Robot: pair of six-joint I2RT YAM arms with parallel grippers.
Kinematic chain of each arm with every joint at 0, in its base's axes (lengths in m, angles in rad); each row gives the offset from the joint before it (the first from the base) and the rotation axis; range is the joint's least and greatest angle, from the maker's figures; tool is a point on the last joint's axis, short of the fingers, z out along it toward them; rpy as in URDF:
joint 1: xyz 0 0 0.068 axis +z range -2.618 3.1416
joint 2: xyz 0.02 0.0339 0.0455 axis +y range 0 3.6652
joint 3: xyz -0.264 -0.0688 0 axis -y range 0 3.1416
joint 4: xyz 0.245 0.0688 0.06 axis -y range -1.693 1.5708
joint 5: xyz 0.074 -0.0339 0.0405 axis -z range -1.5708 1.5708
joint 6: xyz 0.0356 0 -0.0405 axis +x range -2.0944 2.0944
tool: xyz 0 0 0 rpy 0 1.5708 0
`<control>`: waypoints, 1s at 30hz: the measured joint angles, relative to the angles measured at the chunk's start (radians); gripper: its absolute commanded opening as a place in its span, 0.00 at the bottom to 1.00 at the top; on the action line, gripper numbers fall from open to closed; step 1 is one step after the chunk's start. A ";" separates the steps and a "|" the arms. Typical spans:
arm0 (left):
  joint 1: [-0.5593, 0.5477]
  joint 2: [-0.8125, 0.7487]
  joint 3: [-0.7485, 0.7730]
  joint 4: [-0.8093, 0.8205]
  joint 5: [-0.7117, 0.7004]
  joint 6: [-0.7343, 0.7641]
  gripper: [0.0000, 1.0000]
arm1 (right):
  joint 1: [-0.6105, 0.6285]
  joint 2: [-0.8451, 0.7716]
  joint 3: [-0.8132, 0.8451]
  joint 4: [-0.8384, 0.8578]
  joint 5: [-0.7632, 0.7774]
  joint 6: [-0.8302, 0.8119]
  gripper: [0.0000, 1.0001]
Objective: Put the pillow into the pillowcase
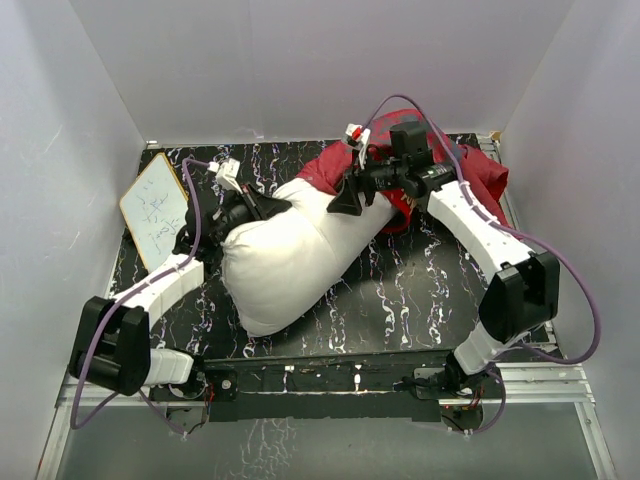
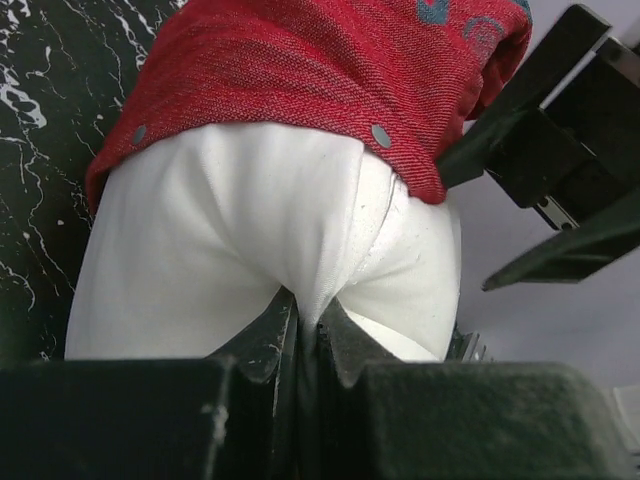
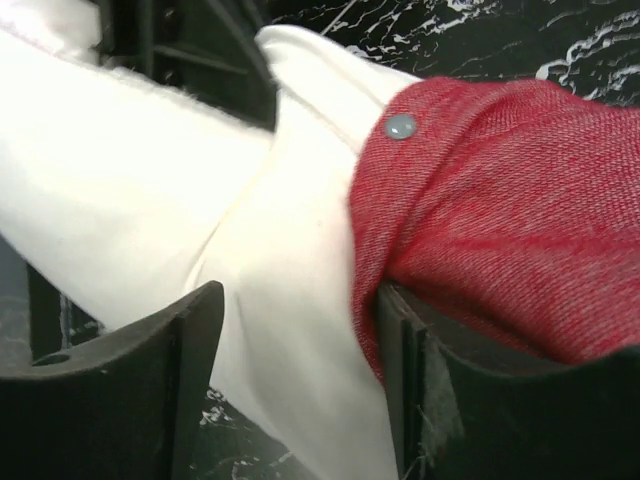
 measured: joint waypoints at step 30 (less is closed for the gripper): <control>0.077 0.101 0.018 0.103 0.145 -0.131 0.00 | -0.251 -0.169 -0.531 0.342 0.598 -0.142 0.21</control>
